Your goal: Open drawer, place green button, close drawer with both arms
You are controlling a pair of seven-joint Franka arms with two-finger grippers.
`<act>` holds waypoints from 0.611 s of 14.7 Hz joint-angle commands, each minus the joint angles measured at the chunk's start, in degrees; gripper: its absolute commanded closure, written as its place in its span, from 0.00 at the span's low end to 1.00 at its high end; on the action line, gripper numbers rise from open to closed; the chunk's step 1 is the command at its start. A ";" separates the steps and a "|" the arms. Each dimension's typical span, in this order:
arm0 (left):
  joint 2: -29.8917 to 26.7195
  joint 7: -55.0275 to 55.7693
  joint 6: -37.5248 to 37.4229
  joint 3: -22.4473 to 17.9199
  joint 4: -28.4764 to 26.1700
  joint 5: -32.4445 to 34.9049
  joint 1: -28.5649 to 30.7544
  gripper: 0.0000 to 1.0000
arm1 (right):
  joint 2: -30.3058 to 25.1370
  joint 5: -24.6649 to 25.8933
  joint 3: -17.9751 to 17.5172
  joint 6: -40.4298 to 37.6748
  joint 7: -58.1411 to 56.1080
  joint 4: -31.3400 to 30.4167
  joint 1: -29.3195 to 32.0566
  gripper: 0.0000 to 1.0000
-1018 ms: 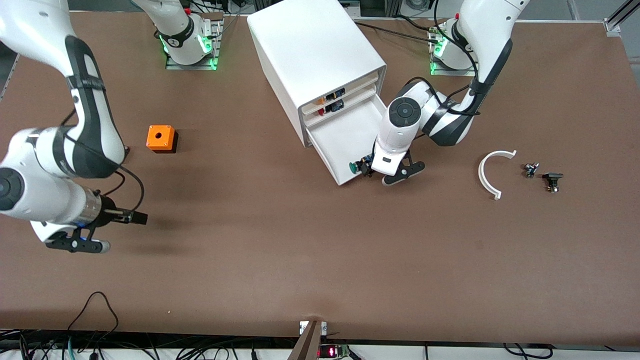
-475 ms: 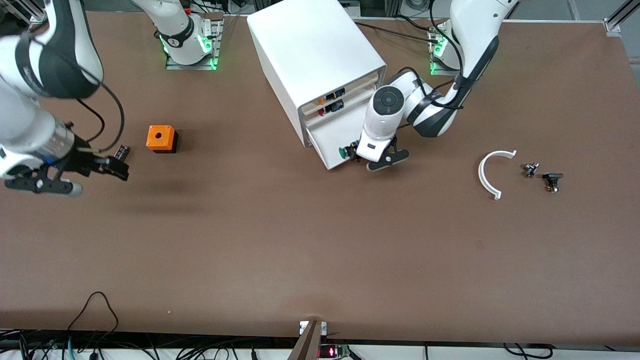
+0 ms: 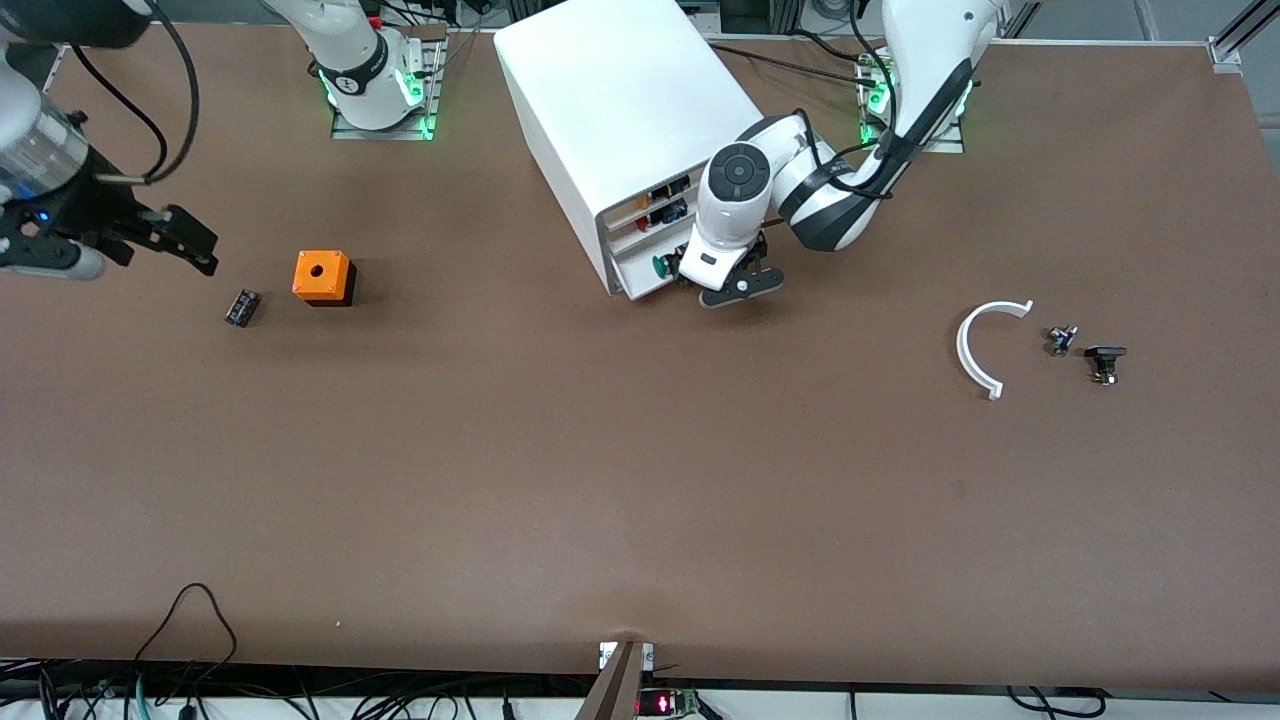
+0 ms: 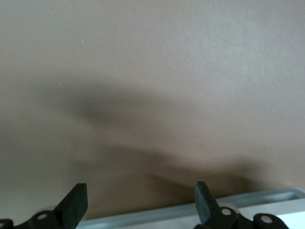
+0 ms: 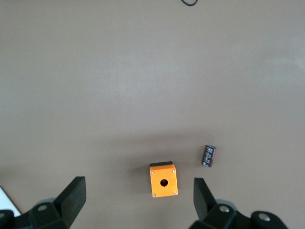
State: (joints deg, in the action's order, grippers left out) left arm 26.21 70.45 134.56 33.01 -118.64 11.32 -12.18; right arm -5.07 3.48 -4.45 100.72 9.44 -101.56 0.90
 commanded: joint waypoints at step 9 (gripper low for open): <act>0.68 -0.31 -1.31 3.29 -0.63 -4.46 0.22 0.00 | 1.46 -5.59 -1.17 -6.94 -1.09 9.09 0.07 0.00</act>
State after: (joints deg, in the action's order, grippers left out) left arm 26.85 70.45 134.02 35.40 -118.87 8.14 -12.17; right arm -5.32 -1.25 -5.46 94.79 9.24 -94.67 0.76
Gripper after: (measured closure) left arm 0.000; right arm 0.000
